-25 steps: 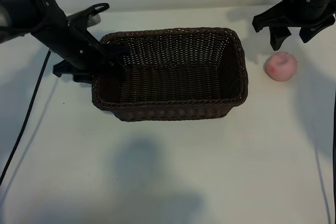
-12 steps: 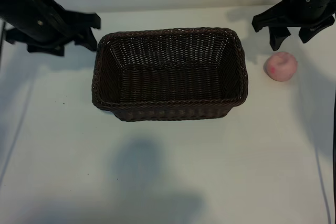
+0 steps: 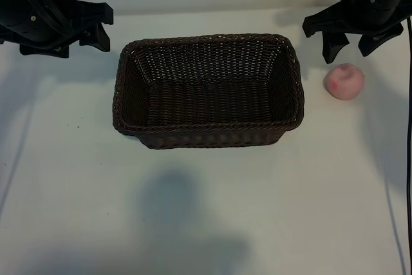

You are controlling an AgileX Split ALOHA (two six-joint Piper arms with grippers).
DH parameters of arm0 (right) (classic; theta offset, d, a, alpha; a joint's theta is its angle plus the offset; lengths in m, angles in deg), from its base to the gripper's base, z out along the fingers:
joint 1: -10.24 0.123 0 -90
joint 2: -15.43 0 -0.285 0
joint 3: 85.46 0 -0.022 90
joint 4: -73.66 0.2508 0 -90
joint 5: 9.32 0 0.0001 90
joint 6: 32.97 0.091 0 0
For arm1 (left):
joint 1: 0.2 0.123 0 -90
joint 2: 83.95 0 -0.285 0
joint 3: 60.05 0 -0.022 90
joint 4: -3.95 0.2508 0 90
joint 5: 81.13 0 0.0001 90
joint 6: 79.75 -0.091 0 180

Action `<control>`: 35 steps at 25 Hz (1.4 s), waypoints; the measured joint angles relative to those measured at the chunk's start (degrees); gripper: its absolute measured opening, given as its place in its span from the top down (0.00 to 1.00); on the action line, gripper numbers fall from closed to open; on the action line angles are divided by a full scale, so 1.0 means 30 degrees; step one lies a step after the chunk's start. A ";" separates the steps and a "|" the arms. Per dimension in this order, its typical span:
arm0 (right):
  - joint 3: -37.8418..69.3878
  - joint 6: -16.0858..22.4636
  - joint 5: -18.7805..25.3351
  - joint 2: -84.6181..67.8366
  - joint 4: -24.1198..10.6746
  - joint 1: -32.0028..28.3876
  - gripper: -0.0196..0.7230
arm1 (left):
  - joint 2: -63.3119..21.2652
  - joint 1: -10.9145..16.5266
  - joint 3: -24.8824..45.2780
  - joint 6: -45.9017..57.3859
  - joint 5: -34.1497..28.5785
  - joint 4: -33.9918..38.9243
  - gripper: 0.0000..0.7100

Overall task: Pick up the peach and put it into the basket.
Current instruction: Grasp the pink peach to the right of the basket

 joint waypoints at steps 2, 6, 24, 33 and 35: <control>0.0000 0.0045 -0.0329 0.0000 -0.0036 0.0000 0.22 | 0.0000 0.0000 0.0000 0.0000 0.0000 0.0000 0.16; 0.0000 0.0546 -0.1008 0.0000 -0.0437 0.0000 0.22 | 0.0000 0.0000 0.0000 0.0000 -0.0012 0.0006 0.16; 0.0000 0.1198 -0.3312 0.3681 -0.2701 0.0000 0.22 | 0.0399 0.0000 0.0000 0.0015 -0.0079 0.0042 0.16; 0.0000 0.1472 -0.4087 0.4982 -0.3278 -0.0426 0.37 | 0.0399 0.0000 0.0000 0.0015 -0.0085 0.0060 0.16; 0.0000 0.1472 -0.4230 0.5125 -0.3259 -0.0711 0.56 | 0.0399 0.0000 0.0000 0.0015 -0.0085 0.0060 0.16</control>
